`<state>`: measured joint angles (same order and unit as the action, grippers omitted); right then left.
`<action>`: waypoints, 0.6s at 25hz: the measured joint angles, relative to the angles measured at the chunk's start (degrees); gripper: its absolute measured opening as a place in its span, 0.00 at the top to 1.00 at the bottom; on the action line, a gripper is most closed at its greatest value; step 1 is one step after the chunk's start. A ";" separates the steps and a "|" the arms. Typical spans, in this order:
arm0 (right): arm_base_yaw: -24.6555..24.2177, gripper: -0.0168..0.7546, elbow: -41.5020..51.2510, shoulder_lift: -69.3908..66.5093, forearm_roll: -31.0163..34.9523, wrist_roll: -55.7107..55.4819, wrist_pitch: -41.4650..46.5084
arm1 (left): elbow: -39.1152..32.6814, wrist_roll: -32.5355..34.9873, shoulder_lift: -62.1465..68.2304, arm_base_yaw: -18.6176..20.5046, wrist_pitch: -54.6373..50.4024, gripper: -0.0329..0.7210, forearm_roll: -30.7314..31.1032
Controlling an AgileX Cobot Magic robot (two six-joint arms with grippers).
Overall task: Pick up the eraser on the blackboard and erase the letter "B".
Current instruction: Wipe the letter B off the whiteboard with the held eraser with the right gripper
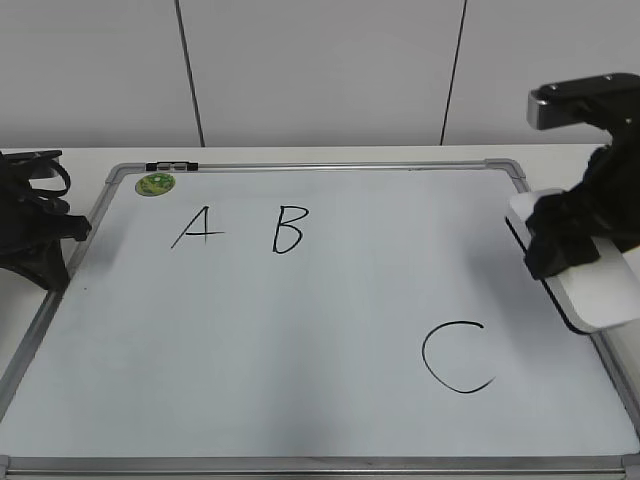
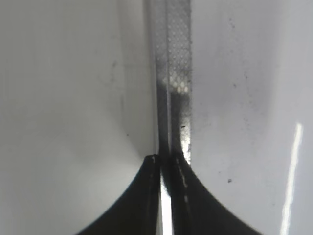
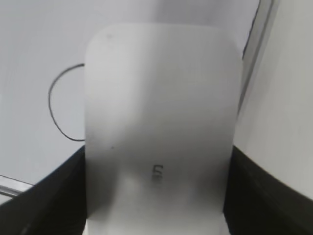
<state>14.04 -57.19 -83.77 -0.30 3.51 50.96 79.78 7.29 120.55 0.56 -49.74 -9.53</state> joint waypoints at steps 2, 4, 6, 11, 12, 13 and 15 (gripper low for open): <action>1.48 0.26 -3.92 -1.14 0.00 0.00 2.15 | 0.00 0.00 0.00 0.00 0.00 0.94 0.00; 2.77 0.26 -8.10 -3.12 0.30 0.00 4.89 | 0.00 0.00 0.00 0.00 -0.11 0.94 0.00; 4.04 0.26 -12.66 -5.91 0.00 0.00 8.04 | 0.00 0.00 0.00 0.00 -0.11 0.94 -0.04; 7.15 0.26 -23.21 -12.89 0.00 0.00 13.84 | 0.00 0.00 0.00 0.00 -0.19 0.94 -0.13; 7.98 0.26 -26.51 -14.81 0.00 0.00 14.98 | 0.00 0.00 0.00 0.00 -0.19 0.94 -0.13; 8.64 0.26 -28.56 -16.45 0.00 0.00 15.78 | 0.00 0.00 0.00 0.00 -0.19 0.94 -0.13; 9.64 0.26 -33.03 -19.55 0.30 0.00 17.02 | 0.00 0.00 0.00 0.00 -0.22 0.94 -0.17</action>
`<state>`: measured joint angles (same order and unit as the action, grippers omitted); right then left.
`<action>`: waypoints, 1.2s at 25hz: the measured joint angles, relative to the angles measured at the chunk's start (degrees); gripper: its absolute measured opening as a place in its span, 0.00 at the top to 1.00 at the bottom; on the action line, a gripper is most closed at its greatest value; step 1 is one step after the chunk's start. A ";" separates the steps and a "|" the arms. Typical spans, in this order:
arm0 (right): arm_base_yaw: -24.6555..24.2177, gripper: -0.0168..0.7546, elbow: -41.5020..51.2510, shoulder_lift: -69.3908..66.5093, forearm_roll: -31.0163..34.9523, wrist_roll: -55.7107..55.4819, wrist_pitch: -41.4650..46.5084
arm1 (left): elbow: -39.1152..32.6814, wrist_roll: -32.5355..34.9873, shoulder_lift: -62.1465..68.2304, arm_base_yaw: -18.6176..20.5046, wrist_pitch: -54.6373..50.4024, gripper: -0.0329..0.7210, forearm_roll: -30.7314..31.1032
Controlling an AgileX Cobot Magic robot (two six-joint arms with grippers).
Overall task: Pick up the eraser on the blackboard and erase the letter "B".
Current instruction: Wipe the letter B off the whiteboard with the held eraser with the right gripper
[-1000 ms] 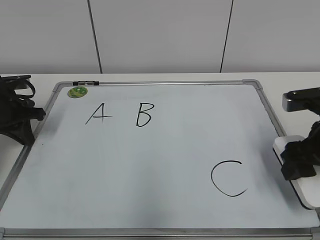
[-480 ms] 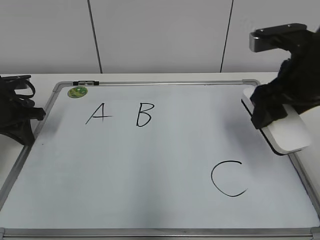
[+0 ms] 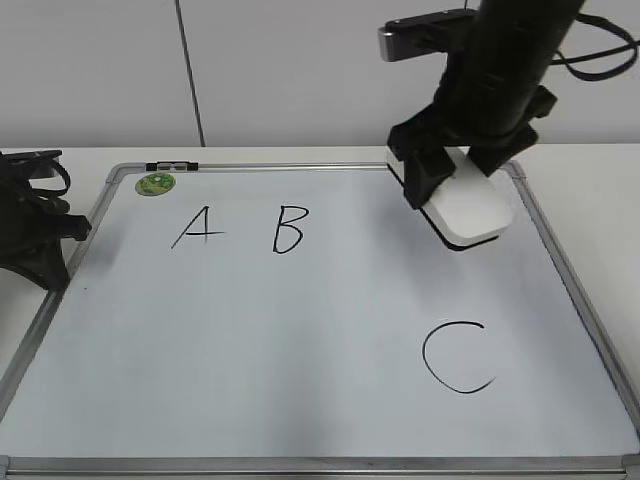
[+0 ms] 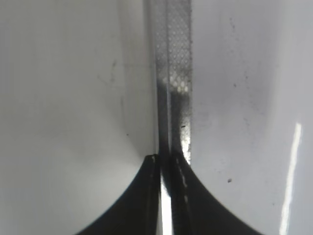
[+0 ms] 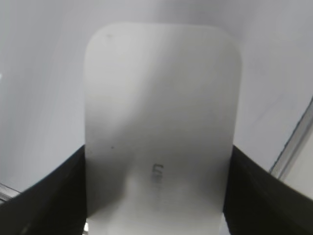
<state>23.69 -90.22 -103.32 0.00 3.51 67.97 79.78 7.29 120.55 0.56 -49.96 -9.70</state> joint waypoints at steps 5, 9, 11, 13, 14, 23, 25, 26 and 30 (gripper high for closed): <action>1.18 0.26 -11.15 -9.00 0.75 0.00 2.28 | 0.00 0.00 0.00 0.09 0.00 0.94 -0.23; 2.20 0.26 -18.32 -15.52 0.75 0.00 2.41 | 0.00 0.00 0.00 0.09 -0.10 0.94 -0.34; 2.79 0.26 -21.33 -18.17 0.75 0.00 2.41 | 0.00 0.00 0.00 0.09 -0.10 0.94 -0.34; 3.48 0.26 -24.41 -20.92 0.86 0.00 2.52 | 0.00 0.00 0.00 0.09 -0.10 0.94 -0.34; 3.72 0.26 -25.66 -22.08 0.97 0.00 2.53 | 0.00 0.00 0.00 0.09 -0.10 0.94 -0.44; 4.22 0.26 -32.81 -31.94 1.05 0.00 0.43 | 0.00 0.00 0.00 0.09 -0.10 0.94 -0.44; 4.22 0.26 -33.54 -33.36 1.05 0.00 -0.91 | 0.00 0.00 0.00 0.09 -0.10 0.94 -0.44; 4.22 0.26 -33.52 -34.03 1.05 0.00 -1.63 | 0.00 0.00 0.00 0.09 -0.12 0.94 -0.44; 4.51 0.26 -33.74 -35.38 1.05 0.10 -5.21 | 0.00 0.00 0.00 0.09 -0.12 0.94 -0.44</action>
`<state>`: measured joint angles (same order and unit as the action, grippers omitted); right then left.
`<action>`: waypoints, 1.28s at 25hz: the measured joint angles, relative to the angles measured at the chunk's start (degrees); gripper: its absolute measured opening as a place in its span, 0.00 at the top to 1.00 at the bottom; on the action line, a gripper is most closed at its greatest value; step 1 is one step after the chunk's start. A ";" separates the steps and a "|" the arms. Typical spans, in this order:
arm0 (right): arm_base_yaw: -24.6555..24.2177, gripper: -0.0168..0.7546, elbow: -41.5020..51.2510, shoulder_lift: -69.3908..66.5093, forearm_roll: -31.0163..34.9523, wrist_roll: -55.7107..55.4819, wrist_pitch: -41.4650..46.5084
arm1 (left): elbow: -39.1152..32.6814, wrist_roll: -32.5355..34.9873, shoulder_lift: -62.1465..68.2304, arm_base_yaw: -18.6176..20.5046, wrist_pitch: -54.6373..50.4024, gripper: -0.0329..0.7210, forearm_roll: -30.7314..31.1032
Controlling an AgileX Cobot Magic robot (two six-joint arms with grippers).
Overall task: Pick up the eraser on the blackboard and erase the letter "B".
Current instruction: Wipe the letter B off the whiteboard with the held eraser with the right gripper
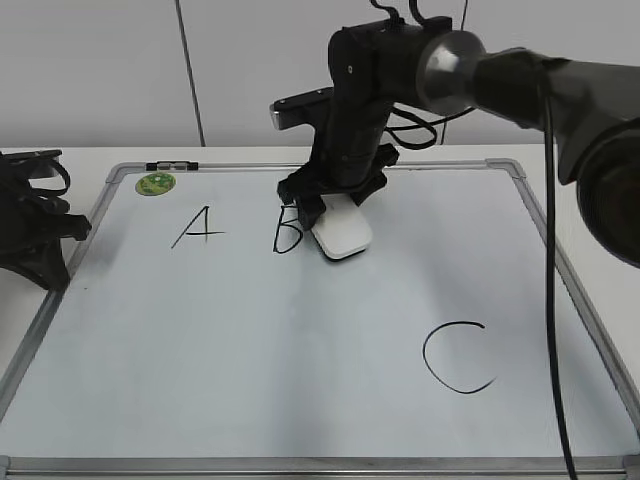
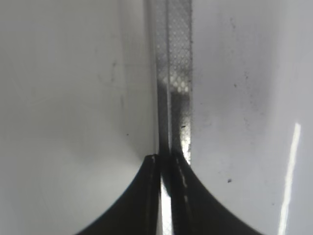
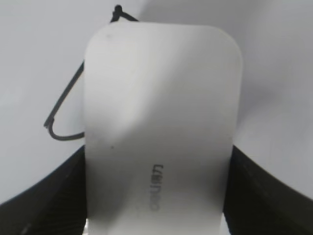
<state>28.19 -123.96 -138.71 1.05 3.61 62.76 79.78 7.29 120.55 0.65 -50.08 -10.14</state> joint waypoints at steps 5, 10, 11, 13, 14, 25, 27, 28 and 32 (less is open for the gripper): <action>0.23 0.26 -0.22 -1.74 -0.11 0.31 -4.09 | 0.00 0.00 0.00 0.00 0.00 0.94 0.00; 0.23 0.26 -0.35 -3.00 -0.11 0.31 -6.45 | 0.00 0.00 0.00 0.00 0.00 0.94 0.00; 0.23 0.26 -0.35 -3.00 -0.11 0.31 -7.09 | 0.00 0.00 0.00 0.00 0.00 0.94 0.00; 0.23 0.26 -0.35 -3.00 -0.11 0.31 -8.29 | 0.00 0.00 0.00 0.00 0.00 0.94 0.00; 0.23 0.26 -0.35 -3.00 -0.11 0.31 -8.68 | 0.00 0.00 0.00 0.00 0.00 0.94 0.00; 0.26 0.26 -0.35 -4.04 -0.40 0.35 -14.78 | 0.00 0.00 0.00 0.00 0.00 0.94 0.00; 0.36 0.26 -0.35 -4.22 -0.54 0.35 -14.92 | 0.00 0.00 0.00 0.00 0.00 0.94 0.00; 0.48 0.26 -0.35 -4.37 -1.05 0.44 -15.20 | 0.00 0.00 0.00 0.00 0.00 0.94 0.00; 1.68 0.27 -0.48 -5.15 -2.98 1.04 -15.96 | 0.00 0.00 0.00 0.00 0.00 0.94 0.00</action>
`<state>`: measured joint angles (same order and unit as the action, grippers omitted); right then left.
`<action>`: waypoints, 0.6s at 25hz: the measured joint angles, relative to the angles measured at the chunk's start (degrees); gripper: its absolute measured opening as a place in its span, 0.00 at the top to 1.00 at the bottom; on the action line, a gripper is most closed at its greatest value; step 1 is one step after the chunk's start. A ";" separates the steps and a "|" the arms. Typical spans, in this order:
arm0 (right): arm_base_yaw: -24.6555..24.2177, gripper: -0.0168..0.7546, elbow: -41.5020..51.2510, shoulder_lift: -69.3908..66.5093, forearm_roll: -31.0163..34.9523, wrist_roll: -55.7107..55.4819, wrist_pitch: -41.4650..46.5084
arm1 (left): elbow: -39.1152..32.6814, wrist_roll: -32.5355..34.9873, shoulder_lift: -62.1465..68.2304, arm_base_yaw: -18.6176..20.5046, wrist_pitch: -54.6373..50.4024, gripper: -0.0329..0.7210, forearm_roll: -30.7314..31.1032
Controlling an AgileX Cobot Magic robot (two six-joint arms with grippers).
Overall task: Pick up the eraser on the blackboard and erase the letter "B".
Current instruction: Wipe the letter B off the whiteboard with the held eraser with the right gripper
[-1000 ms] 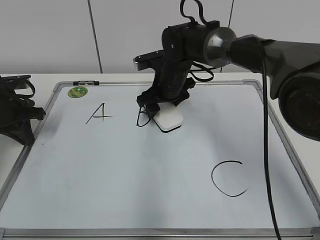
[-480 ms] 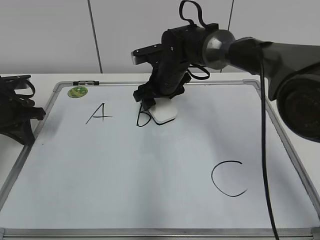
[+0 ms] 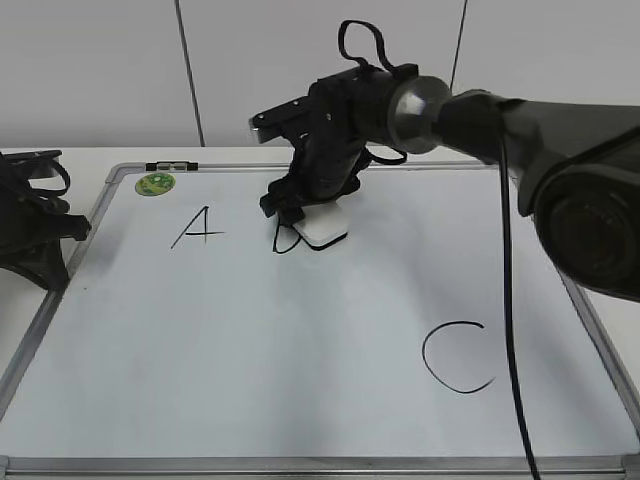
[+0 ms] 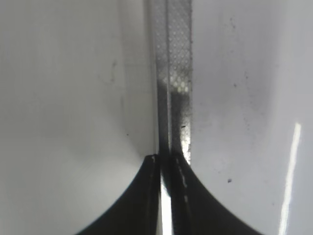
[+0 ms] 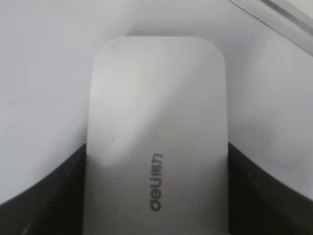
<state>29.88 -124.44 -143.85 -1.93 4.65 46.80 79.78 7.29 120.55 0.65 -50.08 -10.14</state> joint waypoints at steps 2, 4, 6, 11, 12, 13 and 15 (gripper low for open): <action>0.63 0.27 -0.24 -0.15 -1.04 0.49 0.00 | 0.00 0.00 0.00 0.00 0.00 0.94 0.00; 1.54 0.27 -0.43 -0.38 -1.69 0.79 0.00 | 0.00 0.00 0.00 0.00 0.00 0.94 0.00; 2.50 0.27 -0.56 -0.49 -1.90 0.93 0.16 | 0.00 0.00 0.00 0.00 0.00 0.94 0.00; 5.88 0.27 -0.67 -0.60 -2.03 0.97 1.23 | 0.00 0.00 0.00 0.00 0.00 0.94 0.00; 6.35 0.27 -0.67 -0.60 -2.03 0.97 1.30 | 0.00 0.00 0.00 0.00 0.00 0.94 0.00; 6.76 0.27 -0.67 -0.60 -2.03 1.07 1.37 | 0.00 0.00 0.00 0.00 0.00 0.94 0.00; 6.99 0.27 -0.67 -0.60 -2.03 1.06 1.45 | 0.00 0.00 0.00 0.00 0.00 0.94 0.00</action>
<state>36.87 -125.11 -144.46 -3.96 5.71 48.25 79.78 7.29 120.55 0.65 -50.08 -10.14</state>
